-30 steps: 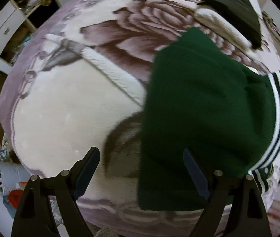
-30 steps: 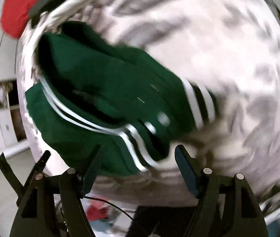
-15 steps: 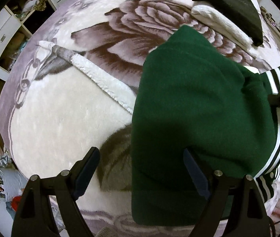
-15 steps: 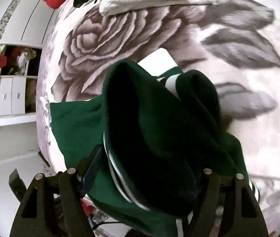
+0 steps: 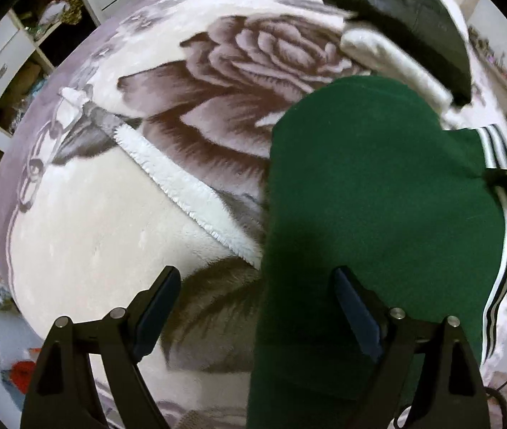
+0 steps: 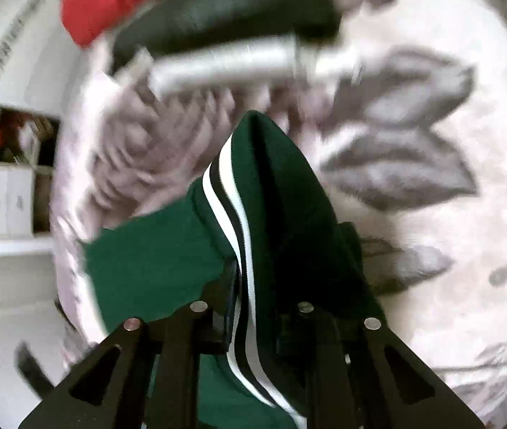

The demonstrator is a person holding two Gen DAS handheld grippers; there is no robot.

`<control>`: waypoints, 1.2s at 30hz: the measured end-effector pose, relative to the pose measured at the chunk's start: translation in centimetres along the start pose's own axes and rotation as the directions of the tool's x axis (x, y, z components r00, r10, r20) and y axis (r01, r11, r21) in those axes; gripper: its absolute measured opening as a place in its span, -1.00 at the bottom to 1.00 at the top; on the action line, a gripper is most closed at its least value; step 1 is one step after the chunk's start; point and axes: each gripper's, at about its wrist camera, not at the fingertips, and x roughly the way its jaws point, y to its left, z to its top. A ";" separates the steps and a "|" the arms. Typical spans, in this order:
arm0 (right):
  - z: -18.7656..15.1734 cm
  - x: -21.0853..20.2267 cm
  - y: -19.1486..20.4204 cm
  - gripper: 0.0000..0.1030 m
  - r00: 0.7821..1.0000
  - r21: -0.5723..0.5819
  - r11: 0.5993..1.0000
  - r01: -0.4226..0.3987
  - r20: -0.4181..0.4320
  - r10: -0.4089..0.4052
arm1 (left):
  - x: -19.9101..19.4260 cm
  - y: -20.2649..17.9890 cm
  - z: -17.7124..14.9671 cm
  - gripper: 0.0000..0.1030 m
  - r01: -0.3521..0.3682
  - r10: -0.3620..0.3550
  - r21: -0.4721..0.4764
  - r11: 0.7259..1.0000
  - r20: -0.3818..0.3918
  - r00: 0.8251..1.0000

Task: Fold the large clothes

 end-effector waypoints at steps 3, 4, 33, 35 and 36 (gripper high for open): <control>0.3 1.9 -1.2 -0.42 0.993 0.049 0.997 -0.057 -0.104 0.062 | 0.6 0.3 -0.3 0.71 -0.009 0.010 0.014 1.000 -0.032 0.999; -0.2 1.1 -1.7 -0.37 0.989 0.068 0.993 -0.099 -0.102 0.106 | 0.5 0.5 -0.5 0.71 -0.007 0.008 0.012 1.000 -0.033 0.999; -17.0 -4.3 -13.3 -0.95 0.998 0.242 0.969 -0.057 0.004 0.058 | 0.5 0.8 -7.8 0.68 -0.159 0.159 -0.005 0.987 -0.067 0.985; -17.0 0.5 -14.2 -0.94 0.991 0.247 0.969 -0.019 -0.126 0.051 | 1.2 1.3 -8.0 0.68 -0.173 0.171 -0.007 0.985 -0.083 0.982; -16.7 1.8 -14.2 -0.91 0.982 0.238 0.971 -0.017 -0.176 0.060 | 1.2 1.6 -8.0 0.68 -0.180 0.179 -0.007 0.984 -0.083 0.980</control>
